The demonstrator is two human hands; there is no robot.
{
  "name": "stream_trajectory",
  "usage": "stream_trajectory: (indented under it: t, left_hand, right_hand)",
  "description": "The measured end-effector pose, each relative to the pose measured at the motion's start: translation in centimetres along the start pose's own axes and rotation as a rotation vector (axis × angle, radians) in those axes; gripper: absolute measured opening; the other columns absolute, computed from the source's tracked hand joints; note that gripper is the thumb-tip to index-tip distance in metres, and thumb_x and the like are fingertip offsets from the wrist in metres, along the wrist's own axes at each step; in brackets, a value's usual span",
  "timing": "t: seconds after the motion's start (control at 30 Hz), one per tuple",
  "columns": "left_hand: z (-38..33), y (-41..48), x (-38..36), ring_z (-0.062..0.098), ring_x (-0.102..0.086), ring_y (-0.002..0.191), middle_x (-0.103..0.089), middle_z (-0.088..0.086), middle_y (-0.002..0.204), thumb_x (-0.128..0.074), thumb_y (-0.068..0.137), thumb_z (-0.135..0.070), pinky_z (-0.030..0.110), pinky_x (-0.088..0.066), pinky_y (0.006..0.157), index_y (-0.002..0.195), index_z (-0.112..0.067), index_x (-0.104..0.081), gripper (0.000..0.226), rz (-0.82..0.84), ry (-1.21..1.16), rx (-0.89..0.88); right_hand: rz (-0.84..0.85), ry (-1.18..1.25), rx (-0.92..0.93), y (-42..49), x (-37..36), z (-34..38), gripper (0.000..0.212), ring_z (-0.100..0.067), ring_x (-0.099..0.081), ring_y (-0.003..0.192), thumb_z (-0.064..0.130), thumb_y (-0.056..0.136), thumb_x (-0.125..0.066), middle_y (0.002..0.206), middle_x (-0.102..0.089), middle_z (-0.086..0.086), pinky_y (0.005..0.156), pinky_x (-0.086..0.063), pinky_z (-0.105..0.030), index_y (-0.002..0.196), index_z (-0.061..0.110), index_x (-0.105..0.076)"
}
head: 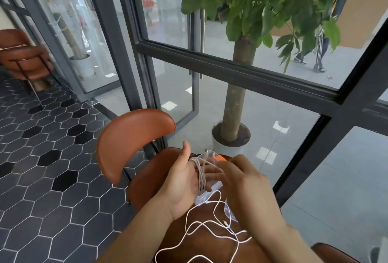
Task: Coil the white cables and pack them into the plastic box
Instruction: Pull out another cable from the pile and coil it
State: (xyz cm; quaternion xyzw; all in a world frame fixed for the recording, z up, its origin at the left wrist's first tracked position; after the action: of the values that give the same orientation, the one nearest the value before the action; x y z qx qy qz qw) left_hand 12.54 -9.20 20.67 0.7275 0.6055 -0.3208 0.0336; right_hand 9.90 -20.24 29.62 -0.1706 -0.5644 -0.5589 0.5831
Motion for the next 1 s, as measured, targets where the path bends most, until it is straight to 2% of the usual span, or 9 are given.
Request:
stream_trajectory:
  t: [0.1,0.23,0.37,0.43,0.5,0.6,0.7,0.83,1.0]
  left_hand:
    - [-0.3,-0.1,-1.0,0.038,-0.067,0.104,-0.064,0.031,0.123,-0.033,0.089,-0.072,0.044,-0.052,0.088,0.12,0.005,-0.064,0.089,0.031,-0.231,-0.006]
    - [-0.3,-0.4,-1.7,0.036,-0.066,0.115,-0.066,0.024,0.127,-0.045,0.093,-0.049,0.043,-0.048,0.09,0.128,0.001,-0.057,0.062,0.026,-0.24,-0.011]
    - [-1.1,-0.6,-2.1,0.025,-0.073,0.092,-0.073,0.015,0.1,-0.058,0.083,-0.017,0.035,-0.047,0.083,0.107,-0.005,-0.063,0.028,-0.002,-0.226,-0.126]
    - [-1.3,-0.8,-2.8,0.022,-0.07,0.074,-0.071,0.013,0.082,-0.057,0.081,-0.012,0.031,-0.051,0.072,0.095,-0.005,-0.066,0.017,0.04,-0.254,-0.145]
    - [-1.0,-1.0,-3.2,0.021,-0.067,0.063,-0.068,0.013,0.073,-0.054,0.083,-0.011,0.03,-0.053,0.064,0.085,-0.004,-0.068,0.016,0.07,-0.296,-0.132]
    - [0.0,-0.9,-2.9,0.024,-0.064,0.058,-0.064,0.015,0.068,-0.049,0.09,-0.016,0.032,-0.049,0.062,0.083,-0.002,-0.064,0.021,0.076,-0.327,-0.08]
    - [0.3,-1.0,-3.4,0.029,-0.063,0.06,-0.063,0.019,0.069,-0.056,0.092,-0.015,0.037,-0.053,0.062,0.087,-0.001,-0.062,0.016,0.139,-0.275,-0.044]
    - [0.6,-0.7,-3.7,0.032,-0.063,0.061,-0.064,0.021,0.071,-0.071,0.084,-0.02,0.038,-0.053,0.062,0.087,-0.001,-0.062,0.021,0.188,-0.166,-0.022]
    - [0.8,-0.9,-4.1,0.037,-0.067,0.07,-0.067,0.025,0.079,-0.065,0.09,-0.021,0.041,-0.049,0.069,0.087,-0.002,-0.059,0.02,0.251,-0.035,0.008]
  right_hand:
    - [-0.082,0.332,-0.133,-2.3,-0.6,-0.8,0.026,-0.006,-0.063,0.063,0.012,0.079,-0.084,0.081,-0.07,0.009,0.058,-0.045,-0.016,0.093,0.031,-0.074]
    - [0.103,0.727,-0.48,-5.2,-5.2,-3.6,0.028,-0.009,-0.068,0.068,0.013,0.089,-0.073,0.072,-0.073,0.003,0.067,-0.056,-0.031,0.087,0.041,-0.07]
    - [0.186,0.505,-0.392,-5.4,-7.2,-4.9,0.018,-0.002,-0.055,0.091,0.018,0.089,-0.074,0.087,-0.068,0.014,0.076,-0.043,-0.018,0.085,0.036,-0.075]
    - [0.215,0.485,-0.394,-5.0,-7.6,-5.5,0.021,-0.001,-0.056,0.084,0.018,0.088,-0.075,0.085,-0.063,0.015,0.073,-0.043,-0.017,0.086,0.038,-0.077]
    - [0.302,0.764,-0.523,-4.9,-8.4,-6.0,0.028,-0.003,-0.058,0.064,0.005,0.089,-0.07,0.07,-0.066,0.009,0.068,-0.048,-0.026,0.086,0.031,-0.081]
    - [0.291,1.291,-0.765,-4.7,-9.2,-6.0,0.036,-0.028,-0.07,0.077,-0.013,0.086,-0.05,0.081,-0.075,-0.017,0.081,-0.06,-0.043,0.09,0.004,-0.081]
    - [0.278,1.565,-0.831,-4.1,-9.0,-5.1,0.029,-0.035,-0.07,0.092,0.009,0.094,-0.051,0.095,-0.074,-0.027,0.096,-0.055,-0.055,0.093,-0.004,-0.077]
    - [0.276,1.48,-0.663,-2.7,-7.2,-4.2,0.037,-0.022,-0.062,0.067,0.028,0.096,-0.059,0.061,-0.061,-0.011,0.071,-0.056,-0.036,0.067,0.008,-0.069]
    - [0.246,1.387,-0.572,-2.4,-6.6,-4.6,0.006,-0.023,-0.06,0.052,0.005,0.096,-0.063,0.055,-0.062,-0.012,0.058,-0.054,-0.03,0.098,-0.001,-0.063]
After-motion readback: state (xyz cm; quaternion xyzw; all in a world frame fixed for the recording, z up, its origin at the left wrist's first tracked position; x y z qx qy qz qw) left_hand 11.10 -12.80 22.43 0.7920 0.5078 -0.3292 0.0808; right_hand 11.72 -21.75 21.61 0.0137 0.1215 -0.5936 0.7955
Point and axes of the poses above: each hand's wrist, its own y-axis towards the middle knuckle, its own x-axis out of the back of the hand, z = x × y, the point moved 9 cm from there along y, towards the middle knuckle
